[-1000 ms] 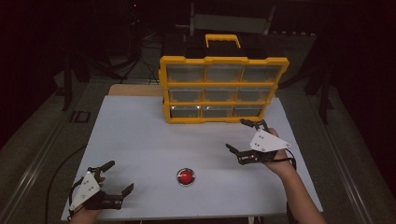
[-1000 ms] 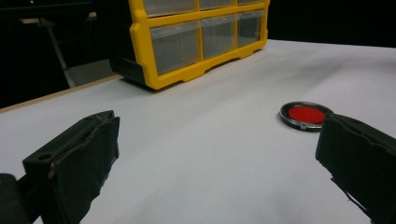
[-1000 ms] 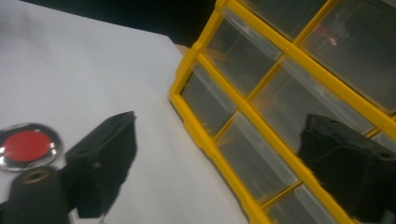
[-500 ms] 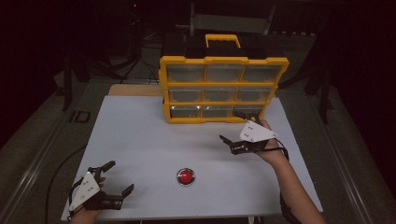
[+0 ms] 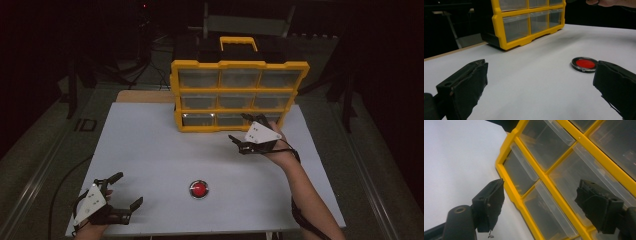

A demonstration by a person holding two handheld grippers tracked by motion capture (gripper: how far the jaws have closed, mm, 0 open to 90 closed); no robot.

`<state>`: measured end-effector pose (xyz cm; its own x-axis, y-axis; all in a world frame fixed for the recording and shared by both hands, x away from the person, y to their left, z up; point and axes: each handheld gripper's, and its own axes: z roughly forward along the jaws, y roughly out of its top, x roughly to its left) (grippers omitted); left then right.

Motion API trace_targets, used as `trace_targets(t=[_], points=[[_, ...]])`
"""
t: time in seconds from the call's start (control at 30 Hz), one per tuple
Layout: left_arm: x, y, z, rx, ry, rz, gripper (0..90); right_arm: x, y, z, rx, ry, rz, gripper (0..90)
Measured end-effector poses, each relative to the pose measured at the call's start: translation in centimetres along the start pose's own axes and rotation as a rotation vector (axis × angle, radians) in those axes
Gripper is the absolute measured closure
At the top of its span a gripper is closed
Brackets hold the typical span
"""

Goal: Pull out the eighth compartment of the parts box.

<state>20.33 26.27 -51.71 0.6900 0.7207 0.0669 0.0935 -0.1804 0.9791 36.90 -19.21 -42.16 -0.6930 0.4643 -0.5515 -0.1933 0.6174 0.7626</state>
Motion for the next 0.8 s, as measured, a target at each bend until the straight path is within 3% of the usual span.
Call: trace_targets(t=[0.3,0.4,0.8], points=[[0.0,0.0,0.1,0.011,-0.004,0.001,0.0,0.3,-0.1,3.1,0.049,0.022,-0.055,22.2],[0.0,0.0,0.0,0.008,-0.005,-0.003,0.0,0.4,-0.1,3.9,0.048,0.018,-0.069,28.0],[0.0,0.0,-0.1,-0.001,-0.006,-0.010,0.0,0.7,-0.7,7.0,0.019,0.022,-0.211,45.0]])
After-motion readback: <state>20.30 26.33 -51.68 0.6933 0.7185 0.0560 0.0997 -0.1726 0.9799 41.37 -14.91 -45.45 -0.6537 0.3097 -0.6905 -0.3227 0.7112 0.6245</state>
